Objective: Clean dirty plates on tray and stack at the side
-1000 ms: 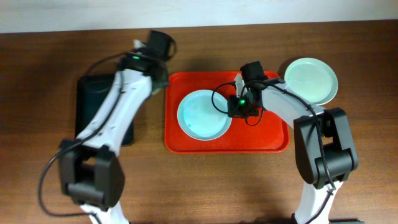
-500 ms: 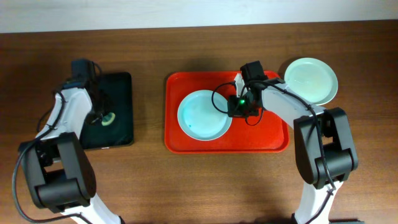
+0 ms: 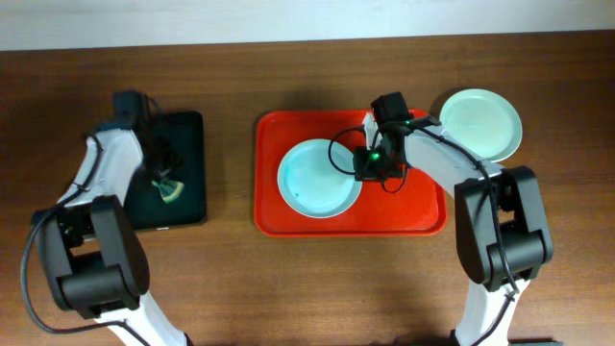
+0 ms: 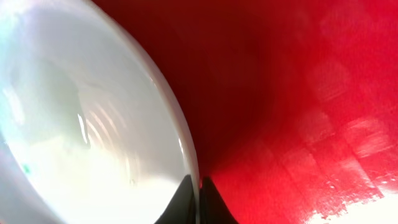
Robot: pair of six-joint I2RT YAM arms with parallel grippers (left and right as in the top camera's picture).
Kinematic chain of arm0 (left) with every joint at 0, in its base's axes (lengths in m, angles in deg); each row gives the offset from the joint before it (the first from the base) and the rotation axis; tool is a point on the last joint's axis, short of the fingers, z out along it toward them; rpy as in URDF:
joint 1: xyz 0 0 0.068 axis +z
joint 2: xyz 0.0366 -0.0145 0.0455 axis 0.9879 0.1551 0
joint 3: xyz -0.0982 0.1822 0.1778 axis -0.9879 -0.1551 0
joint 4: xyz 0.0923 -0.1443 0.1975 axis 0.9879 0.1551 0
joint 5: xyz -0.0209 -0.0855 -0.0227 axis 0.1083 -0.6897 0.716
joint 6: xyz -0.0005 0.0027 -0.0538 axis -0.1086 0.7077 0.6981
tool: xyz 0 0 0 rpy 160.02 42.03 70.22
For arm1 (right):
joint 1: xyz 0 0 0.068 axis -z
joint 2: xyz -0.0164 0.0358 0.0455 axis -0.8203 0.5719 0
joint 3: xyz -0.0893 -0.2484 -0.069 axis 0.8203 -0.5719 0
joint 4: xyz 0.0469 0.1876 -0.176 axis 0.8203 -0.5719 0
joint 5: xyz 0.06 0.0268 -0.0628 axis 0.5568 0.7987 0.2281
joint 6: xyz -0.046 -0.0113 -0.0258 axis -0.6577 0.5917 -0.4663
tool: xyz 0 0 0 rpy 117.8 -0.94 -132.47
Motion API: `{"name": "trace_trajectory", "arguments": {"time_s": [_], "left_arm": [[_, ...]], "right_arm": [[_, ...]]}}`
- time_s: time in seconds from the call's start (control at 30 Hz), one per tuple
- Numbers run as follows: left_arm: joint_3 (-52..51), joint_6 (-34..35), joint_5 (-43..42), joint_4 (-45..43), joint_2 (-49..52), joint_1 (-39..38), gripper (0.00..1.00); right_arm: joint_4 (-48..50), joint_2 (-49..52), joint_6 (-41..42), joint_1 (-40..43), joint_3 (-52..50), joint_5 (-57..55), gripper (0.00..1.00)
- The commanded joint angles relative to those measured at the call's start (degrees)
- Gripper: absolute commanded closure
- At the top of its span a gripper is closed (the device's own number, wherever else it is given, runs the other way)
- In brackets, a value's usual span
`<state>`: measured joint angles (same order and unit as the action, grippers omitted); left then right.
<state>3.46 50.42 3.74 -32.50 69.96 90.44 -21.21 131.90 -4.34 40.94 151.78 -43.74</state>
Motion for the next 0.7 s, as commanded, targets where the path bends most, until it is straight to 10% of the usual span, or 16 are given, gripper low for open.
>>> {"name": "trace_trajectory", "arguments": {"time_s": [0.0, 0.47, 0.67], "left_arm": [[11.58, -0.44, -4.35, 5.44, -3.67, 0.28, 0.01], [14.08, -0.44, -4.28, 5.25, -4.15, 0.28, 0.01], [14.08, -0.44, -4.28, 5.25, -4.15, 0.28, 0.01]], "right_arm": [[-5.81, -3.82, -2.43, -0.92, 8.57, -6.03, 0.96], [-24.68, -4.90, -12.66, -33.14, 28.00, -95.89, 0.96], [-18.82, -4.90, -15.76, -38.01, 28.00, -94.97, 0.96]]}}
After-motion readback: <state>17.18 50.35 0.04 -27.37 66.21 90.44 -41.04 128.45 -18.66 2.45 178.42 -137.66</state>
